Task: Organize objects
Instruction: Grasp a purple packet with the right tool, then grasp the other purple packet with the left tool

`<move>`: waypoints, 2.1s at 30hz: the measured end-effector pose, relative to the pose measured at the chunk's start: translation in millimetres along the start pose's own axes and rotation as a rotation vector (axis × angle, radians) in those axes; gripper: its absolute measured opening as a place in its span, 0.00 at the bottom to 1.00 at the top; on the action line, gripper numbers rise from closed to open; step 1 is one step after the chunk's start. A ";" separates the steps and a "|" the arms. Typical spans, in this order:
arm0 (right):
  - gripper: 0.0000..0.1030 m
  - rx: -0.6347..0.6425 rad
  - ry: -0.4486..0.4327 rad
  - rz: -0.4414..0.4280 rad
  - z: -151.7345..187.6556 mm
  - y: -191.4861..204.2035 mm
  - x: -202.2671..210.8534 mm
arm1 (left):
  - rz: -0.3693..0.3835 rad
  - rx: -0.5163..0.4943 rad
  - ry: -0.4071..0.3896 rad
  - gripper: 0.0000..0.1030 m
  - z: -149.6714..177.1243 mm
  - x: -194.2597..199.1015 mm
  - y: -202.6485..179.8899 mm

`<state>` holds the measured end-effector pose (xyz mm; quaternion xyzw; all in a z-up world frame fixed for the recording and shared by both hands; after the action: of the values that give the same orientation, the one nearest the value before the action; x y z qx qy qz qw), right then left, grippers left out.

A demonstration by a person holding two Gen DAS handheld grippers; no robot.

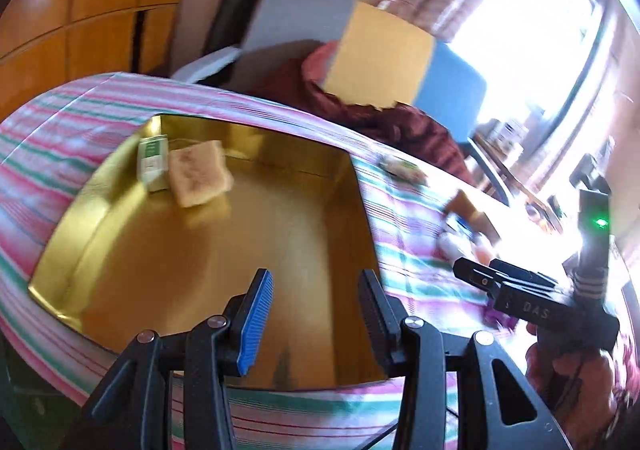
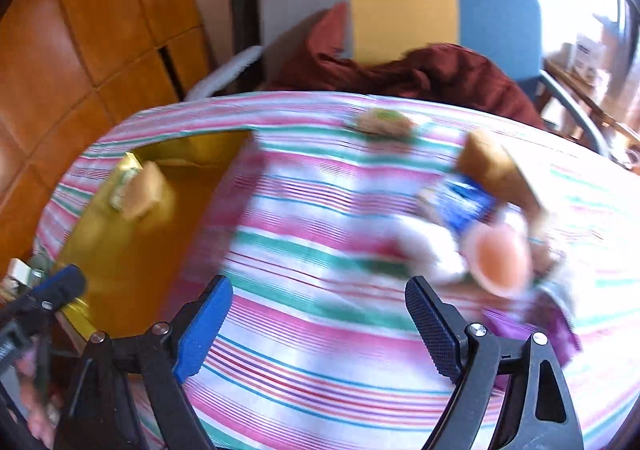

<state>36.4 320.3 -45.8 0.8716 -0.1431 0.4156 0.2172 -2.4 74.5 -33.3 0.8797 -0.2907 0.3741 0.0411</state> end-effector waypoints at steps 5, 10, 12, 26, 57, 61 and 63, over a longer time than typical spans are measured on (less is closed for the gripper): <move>0.86 -0.109 -0.040 0.087 -0.3 -65.3 23.2 | 0.040 -0.070 0.009 0.43 2.5 -3.0 -31.7; 0.86 -0.283 -0.151 0.184 0.4 -127.2 50.9 | 0.071 -0.107 0.020 0.43 5.6 -5.1 -53.9; 0.86 -0.351 -0.146 0.198 1.0 -149.8 52.7 | 0.086 -0.122 0.021 0.43 7.0 -4.7 -62.0; 0.50 -0.474 0.028 0.129 2.6 -194.4 5.8 | 0.117 -0.221 0.057 0.43 15.1 -10.7 -104.0; 0.34 -0.501 0.156 -0.022 5.9 -234.9 0.9 | 0.345 -0.435 0.241 0.50 -6.5 -132.5 -263.6; 0.34 -0.501 0.160 -0.024 4.8 -235.1 -0.2 | 0.310 -0.460 0.261 0.50 -3.2 -147.0 -268.9; 0.34 -0.497 0.161 -0.023 4.6 -236.5 1.1 | 0.298 -0.446 0.269 0.50 -2.4 -154.9 -266.0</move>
<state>141.8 522.4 -108.9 0.7570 -0.2133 0.4334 0.4400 54.9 369.8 -98.6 0.7390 -0.4838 0.4161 0.2162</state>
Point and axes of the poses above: each gripper's, at about its wrist camera, not at the fingertips, and x roughly against the way its jaws point, y to its left, z to its underside, the point moved 2 cm from there along -x, roughly the way its jaws point, and after that the axes turned 15 degrees about -x, right-handed, at the moved point
